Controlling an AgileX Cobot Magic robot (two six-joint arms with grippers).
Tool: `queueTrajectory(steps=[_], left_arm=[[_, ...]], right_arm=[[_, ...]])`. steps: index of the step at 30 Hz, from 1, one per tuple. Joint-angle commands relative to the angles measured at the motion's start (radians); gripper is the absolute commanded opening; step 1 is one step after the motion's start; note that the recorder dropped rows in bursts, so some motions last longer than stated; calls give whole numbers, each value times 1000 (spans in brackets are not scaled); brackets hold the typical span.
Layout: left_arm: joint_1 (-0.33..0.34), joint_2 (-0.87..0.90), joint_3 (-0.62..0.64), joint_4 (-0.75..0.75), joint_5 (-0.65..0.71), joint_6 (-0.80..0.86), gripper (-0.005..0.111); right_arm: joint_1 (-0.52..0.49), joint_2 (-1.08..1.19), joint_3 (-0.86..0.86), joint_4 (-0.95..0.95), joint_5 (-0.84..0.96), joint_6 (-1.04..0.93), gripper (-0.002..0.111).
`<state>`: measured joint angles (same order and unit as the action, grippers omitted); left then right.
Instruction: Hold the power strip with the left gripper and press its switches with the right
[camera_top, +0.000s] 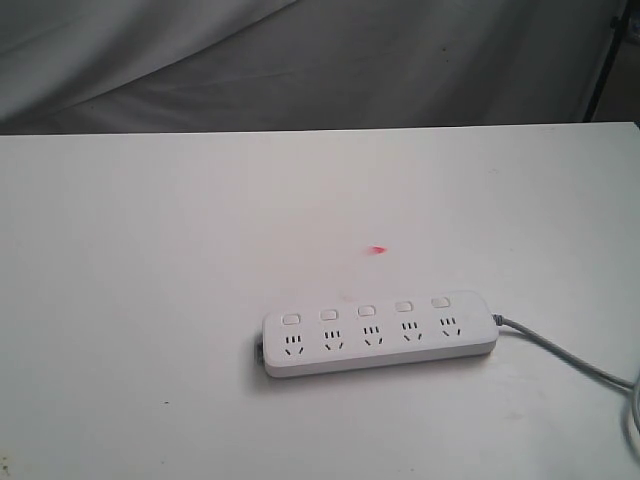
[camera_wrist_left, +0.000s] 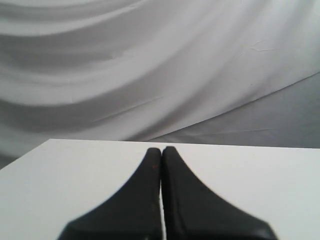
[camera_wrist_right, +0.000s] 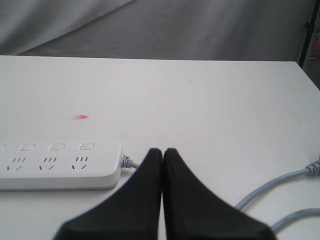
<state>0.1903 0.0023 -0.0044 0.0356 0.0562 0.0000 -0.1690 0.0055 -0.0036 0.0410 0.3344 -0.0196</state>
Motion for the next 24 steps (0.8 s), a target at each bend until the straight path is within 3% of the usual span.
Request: queueTrajectory(steps=[1, 6, 11, 24], left_arm=[[2, -2, 4, 9, 35, -46, 0], [2, -2, 4, 19, 58, -49, 0], [2, -2, 4, 30, 212, -49, 0], [2, -2, 4, 30, 210, -51, 0]], right_arm=[[-2, -5, 4, -2, -1, 2, 0], [-2, -5, 4, -2, -1, 2, 0], [-2, -5, 4, -2, -1, 2, 0], [-2, -5, 4, -2, -1, 2, 0]])
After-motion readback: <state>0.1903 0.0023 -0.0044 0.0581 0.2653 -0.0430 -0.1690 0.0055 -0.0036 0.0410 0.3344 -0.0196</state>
